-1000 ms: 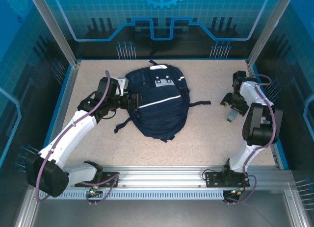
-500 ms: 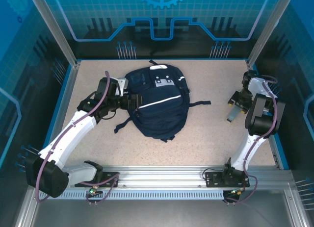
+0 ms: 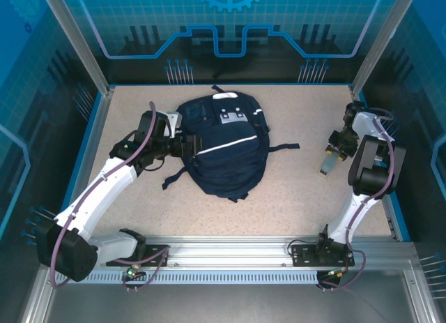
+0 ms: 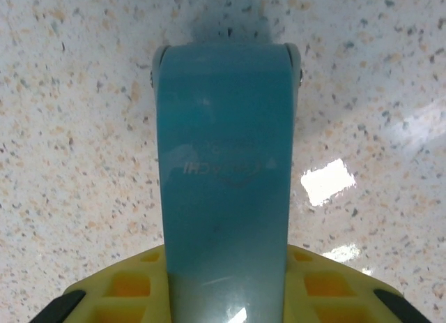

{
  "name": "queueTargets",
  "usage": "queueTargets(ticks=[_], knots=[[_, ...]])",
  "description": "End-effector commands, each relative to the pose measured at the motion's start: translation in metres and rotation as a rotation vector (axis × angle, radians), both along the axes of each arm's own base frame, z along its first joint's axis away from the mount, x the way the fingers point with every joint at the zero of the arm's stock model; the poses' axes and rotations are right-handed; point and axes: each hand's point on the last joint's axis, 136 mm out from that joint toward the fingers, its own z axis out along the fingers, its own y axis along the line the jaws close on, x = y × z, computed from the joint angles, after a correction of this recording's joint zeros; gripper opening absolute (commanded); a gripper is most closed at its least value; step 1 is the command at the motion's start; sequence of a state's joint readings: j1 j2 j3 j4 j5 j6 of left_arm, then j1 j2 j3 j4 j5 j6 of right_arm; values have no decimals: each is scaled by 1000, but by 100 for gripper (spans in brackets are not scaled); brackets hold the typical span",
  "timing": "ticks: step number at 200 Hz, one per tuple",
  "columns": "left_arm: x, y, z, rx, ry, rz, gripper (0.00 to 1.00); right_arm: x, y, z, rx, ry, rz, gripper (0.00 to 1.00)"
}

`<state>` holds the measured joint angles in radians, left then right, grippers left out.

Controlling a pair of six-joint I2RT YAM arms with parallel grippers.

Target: Pack books, pencil case, and school supplies into a backpack

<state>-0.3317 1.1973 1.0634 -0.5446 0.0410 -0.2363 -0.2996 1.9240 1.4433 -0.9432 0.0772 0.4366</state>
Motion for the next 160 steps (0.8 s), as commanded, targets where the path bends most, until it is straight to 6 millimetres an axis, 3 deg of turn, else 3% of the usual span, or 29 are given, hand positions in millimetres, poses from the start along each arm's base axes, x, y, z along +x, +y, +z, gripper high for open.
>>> queueTargets(ticks=[1, 53, 98, 133, 160], knots=[[-6, -1, 8, -16, 1, -11, 99, -4, 16, 31, -10, -65, 29, 22], [-10, -17, 12, -65, 17, -71, 99, -9, 90, 85, 1, -268, 193, 22], [-16, -51, 14, 27, 1, -211, 98, -19, 153, 124, 93, -428, 340, 23], [-20, -83, 3, 154, 22, -355, 95, -29, 175, 143, 125, -489, 405, 23], [-20, -102, -10, 227, 59, -465, 91, -35, 178, 142, 136, -487, 414, 24]])
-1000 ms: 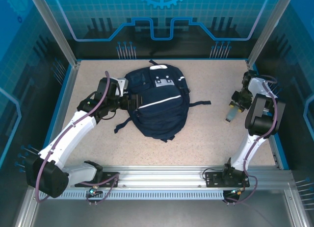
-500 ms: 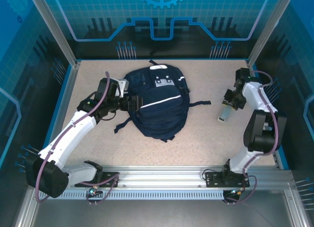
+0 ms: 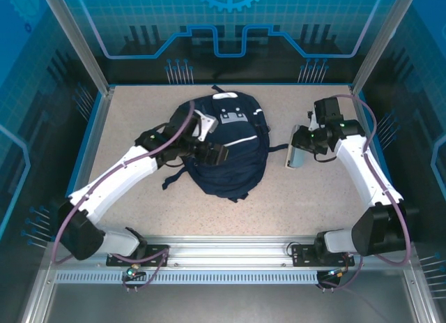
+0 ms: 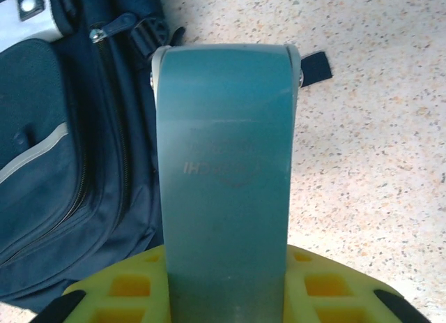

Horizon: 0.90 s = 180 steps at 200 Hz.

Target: Pack books, pencil case, and school supplies into a backpack

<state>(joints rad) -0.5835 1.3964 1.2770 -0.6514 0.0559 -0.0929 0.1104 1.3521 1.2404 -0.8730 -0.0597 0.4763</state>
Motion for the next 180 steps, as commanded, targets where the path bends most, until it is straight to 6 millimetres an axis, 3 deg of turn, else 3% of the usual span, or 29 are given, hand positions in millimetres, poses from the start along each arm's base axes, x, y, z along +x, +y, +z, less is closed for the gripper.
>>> queueTargets(ticks=[1, 34, 73, 128, 159, 180], knots=[[-3, -6, -14, 120, 17, -107, 90, -4, 9, 8, 37, -30, 16, 24], [5, -16, -34, 215, 46, -230, 80, -9, 13, 5, 57, -22, 24, 24], [10, -23, -61, 336, 127, -360, 80, -10, 16, 6, 72, -23, 31, 24], [19, -36, -89, 538, 97, -377, 78, -9, 17, 1, 78, -7, 29, 25], [42, -31, -94, 634, 35, -308, 73, -8, 18, 0, 81, -2, 28, 25], [52, -32, -85, 644, -8, -278, 66, -9, 18, -1, 81, -2, 27, 25]])
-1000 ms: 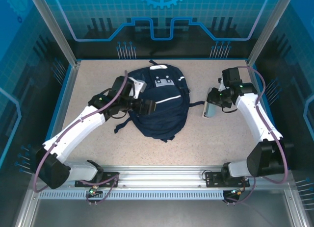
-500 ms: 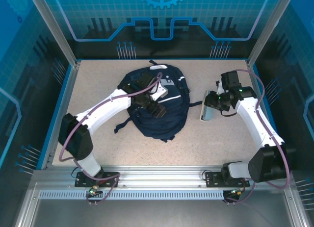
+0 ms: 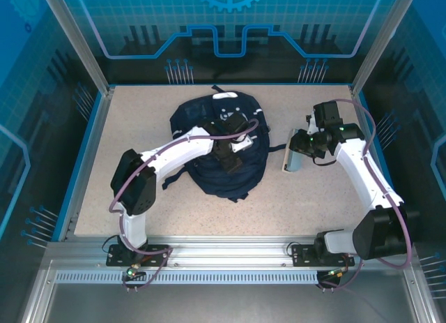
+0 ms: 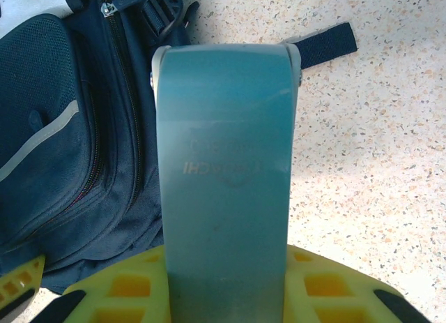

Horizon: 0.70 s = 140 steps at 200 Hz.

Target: Pack books, pencil case, and school supplies into a backpack

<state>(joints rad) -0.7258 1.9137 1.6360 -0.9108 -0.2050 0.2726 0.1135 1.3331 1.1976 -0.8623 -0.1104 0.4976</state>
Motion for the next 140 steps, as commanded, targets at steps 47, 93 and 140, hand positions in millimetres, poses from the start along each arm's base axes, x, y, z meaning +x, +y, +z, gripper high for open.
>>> queueTargets(ticks=[47, 93, 140], knots=[[39, 10, 67, 6, -253, 77, 53, -2, 10, 8, 35, -28, 15, 26], [46, 14, 80, -11, -340, 94, 43, -3, 14, 11, 70, -36, 15, 26], [45, 23, 39, 88, -306, 71, 42, -7, 35, 18, 196, -61, 59, 26]])
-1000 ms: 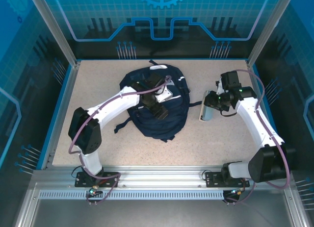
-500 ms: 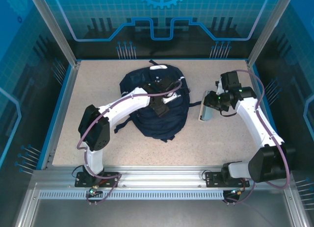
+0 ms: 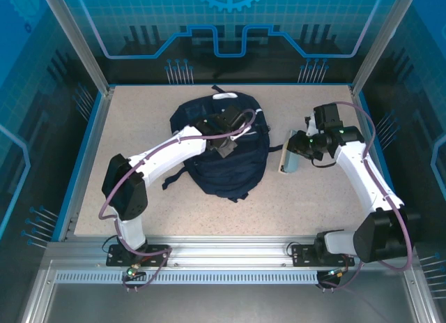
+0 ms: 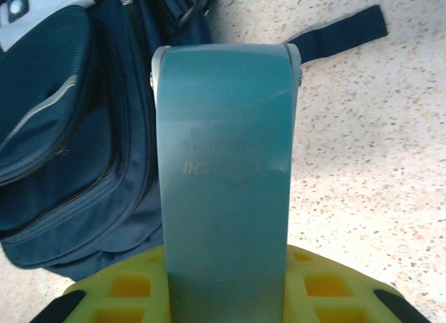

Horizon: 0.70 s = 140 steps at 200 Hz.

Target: Pack books, pencil case, and school supplies into a backpack

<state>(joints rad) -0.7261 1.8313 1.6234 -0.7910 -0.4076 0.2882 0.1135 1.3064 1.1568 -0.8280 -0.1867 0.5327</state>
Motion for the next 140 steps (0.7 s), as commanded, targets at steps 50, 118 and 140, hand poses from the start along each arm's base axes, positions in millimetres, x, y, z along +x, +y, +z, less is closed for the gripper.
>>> queueTargets(ticks=[50, 118, 140], knots=[[17, 5, 5, 31, -86, 21, 27, -6, 36, 16, 179, -47, 75, 25], [25, -6, 109, -247, -302, 90, 6, -16, 103, 29, 421, -30, 201, 25], [26, -10, 125, -309, -329, 97, 4, -21, 134, 32, 481, -2, 272, 25]])
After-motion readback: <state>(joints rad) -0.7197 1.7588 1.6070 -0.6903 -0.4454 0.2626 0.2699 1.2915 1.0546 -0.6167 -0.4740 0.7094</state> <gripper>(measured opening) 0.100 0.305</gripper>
